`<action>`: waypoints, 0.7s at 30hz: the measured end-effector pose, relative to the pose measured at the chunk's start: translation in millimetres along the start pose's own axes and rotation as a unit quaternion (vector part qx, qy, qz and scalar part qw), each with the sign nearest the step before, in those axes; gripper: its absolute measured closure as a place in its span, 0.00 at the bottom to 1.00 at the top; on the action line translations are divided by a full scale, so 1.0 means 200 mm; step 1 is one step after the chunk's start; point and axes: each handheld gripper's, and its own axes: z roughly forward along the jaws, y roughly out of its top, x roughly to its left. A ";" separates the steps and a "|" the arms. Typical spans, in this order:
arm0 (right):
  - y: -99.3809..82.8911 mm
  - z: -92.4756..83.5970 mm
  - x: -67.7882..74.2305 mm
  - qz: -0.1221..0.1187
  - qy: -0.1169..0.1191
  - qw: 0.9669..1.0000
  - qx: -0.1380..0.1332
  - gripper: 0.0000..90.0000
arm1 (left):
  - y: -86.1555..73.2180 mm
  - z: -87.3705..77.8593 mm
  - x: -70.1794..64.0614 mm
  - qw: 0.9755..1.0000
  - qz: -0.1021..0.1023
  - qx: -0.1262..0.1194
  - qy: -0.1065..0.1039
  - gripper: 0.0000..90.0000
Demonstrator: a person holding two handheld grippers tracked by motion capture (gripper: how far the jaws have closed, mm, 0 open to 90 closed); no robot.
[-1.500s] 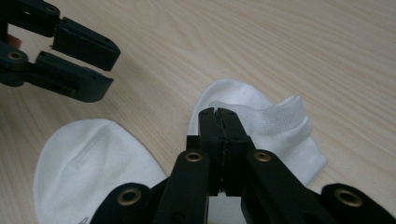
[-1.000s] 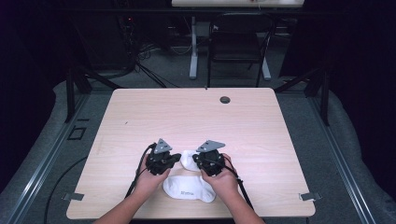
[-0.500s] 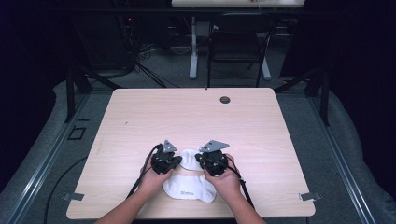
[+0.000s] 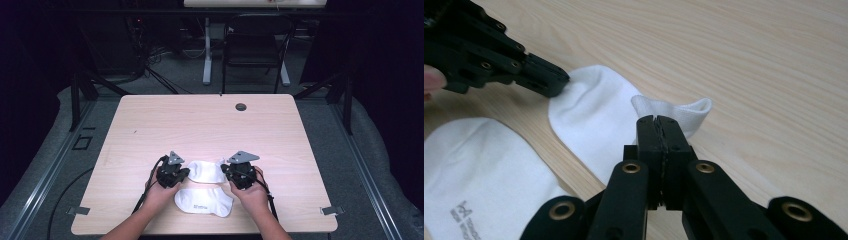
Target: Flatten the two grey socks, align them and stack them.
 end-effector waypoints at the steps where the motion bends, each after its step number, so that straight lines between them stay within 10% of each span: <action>1: -0.01 0.00 -0.01 0.004 -0.003 1.000 0.000 1.00 | 0.00 0.00 0.00 1.000 -0.001 0.000 0.000 0.97; 14: -0.18 0.04 -0.14 0.049 -0.011 0.997 0.067 0.99 | -0.02 -0.02 0.00 1.000 -0.008 0.006 -0.002 0.96; 21: -0.17 -0.01 -0.16 0.065 -0.023 0.996 0.049 0.93 | -0.03 -0.04 -0.01 1.000 -0.009 0.010 -0.005 0.93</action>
